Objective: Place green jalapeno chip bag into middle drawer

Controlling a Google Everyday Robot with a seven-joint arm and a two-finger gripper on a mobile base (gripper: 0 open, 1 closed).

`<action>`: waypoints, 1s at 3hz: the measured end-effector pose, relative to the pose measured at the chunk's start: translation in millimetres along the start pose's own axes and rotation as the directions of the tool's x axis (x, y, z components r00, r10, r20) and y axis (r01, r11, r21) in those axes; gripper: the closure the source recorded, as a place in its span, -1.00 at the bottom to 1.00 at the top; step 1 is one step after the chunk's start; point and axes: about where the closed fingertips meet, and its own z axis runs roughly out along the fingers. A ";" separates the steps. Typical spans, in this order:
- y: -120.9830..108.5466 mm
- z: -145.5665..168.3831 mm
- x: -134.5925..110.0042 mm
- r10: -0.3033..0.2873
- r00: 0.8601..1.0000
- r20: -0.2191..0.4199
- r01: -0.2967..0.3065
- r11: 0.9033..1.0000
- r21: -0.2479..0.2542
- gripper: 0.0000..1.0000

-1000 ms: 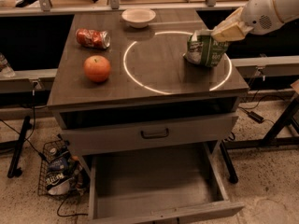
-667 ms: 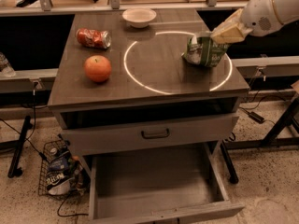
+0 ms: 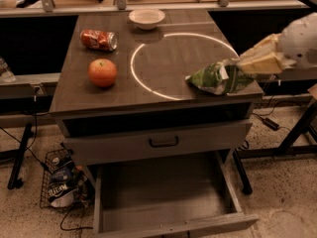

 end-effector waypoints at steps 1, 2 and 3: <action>70.7 -33.2 43.4 0.081 0.997 -0.001 -0.081 0.995 -0.056 1.00; 72.7 -29.7 42.5 0.073 0.997 -0.002 -0.073 0.995 -0.064 1.00; 94.3 -23.8 56.1 0.064 0.998 -0.017 -0.065 0.993 -0.103 1.00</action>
Offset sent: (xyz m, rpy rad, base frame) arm -0.0604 -0.0131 -0.0158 0.0289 0.0600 0.0151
